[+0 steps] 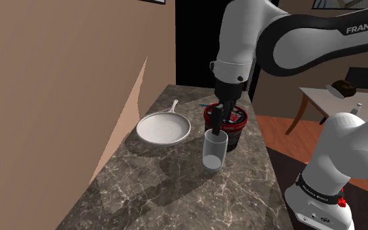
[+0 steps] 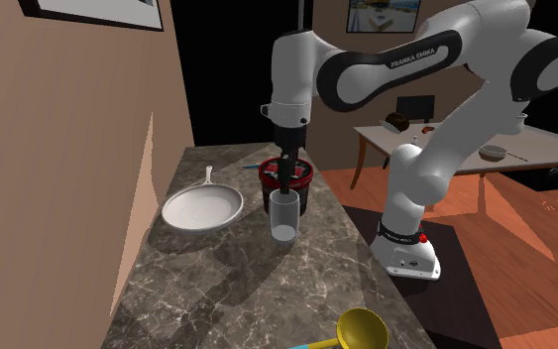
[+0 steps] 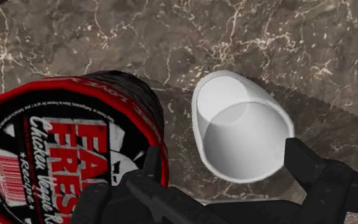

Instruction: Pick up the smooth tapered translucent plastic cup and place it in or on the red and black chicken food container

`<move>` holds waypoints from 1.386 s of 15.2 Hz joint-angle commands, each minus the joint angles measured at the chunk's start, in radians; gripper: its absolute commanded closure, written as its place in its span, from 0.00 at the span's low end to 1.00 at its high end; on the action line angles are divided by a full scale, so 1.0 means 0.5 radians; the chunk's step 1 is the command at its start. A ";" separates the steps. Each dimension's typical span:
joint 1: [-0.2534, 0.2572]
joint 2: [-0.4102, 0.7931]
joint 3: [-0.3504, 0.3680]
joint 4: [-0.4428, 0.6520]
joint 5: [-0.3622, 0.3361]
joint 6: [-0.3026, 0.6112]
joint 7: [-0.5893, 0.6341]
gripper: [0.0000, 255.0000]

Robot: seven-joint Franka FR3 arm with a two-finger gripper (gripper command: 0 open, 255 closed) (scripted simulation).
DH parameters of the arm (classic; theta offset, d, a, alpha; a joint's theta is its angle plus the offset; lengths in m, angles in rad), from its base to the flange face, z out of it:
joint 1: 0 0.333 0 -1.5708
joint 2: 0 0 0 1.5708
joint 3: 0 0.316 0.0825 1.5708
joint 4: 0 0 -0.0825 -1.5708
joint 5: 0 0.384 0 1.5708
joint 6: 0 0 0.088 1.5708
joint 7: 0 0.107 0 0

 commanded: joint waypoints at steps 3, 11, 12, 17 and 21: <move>0.061 0.160 0.135 0.050 0.085 0.119 0.104 0.00; 0.073 0.250 0.200 -0.082 0.112 0.342 0.124 0.00; 0.073 0.256 0.204 -0.093 0.113 0.359 0.124 0.00; 0.073 0.256 0.204 -0.093 0.113 0.359 0.124 0.00; 0.074 0.256 0.204 -0.092 0.113 0.359 0.125 1.00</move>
